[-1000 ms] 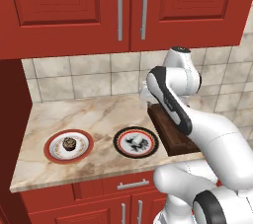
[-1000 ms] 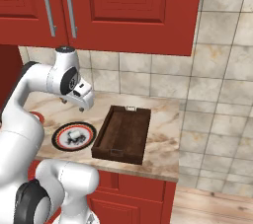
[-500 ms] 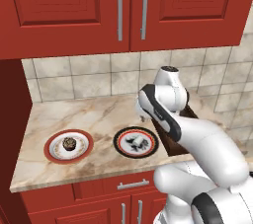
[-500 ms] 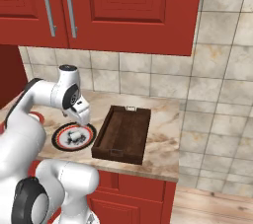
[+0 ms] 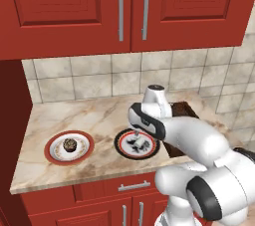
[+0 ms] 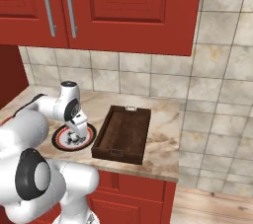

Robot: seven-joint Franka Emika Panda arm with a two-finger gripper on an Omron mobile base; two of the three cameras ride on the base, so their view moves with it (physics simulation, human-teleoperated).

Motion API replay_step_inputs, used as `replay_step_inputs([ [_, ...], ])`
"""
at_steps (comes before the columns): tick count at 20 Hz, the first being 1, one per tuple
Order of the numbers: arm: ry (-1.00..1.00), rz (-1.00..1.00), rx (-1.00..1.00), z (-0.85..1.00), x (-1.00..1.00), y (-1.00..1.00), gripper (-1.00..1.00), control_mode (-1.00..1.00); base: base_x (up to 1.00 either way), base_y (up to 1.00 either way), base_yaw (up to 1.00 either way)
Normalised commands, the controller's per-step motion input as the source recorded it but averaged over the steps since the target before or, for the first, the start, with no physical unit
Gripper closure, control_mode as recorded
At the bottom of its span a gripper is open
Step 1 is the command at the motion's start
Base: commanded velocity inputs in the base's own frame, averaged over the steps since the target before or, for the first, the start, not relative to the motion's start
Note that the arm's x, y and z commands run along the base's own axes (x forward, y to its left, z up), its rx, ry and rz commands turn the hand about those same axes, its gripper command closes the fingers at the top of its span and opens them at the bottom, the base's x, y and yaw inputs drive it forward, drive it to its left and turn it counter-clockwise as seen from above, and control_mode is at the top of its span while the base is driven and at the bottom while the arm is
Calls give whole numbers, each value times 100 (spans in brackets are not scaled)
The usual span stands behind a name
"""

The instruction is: Move the dessert items from the plates to the tray.

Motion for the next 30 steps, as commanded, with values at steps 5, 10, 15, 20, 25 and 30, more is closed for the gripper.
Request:
replay_step_inputs([
  [5, 4, 0, -7, -20, 29, 0, -100, -100, 0, 0, 0],
  [10, 3, 0, -8, -21, 29, 1, -100, -100, 0, 0, 0],
  [15, 0, 0, -3, -9, 9, 0, -100, -100, 0, 0, 0],
  [20, 0, 0, 0, -8, 0, 0, -100, -100, 0, 0, 0],
  [25, 6, 0, -2, -24, -1, 0, -100, -100, 0, 0, 0],
  [30, 4, -5, -4, -35, 0, 0, -100, -100, 0, 0, 0],
])
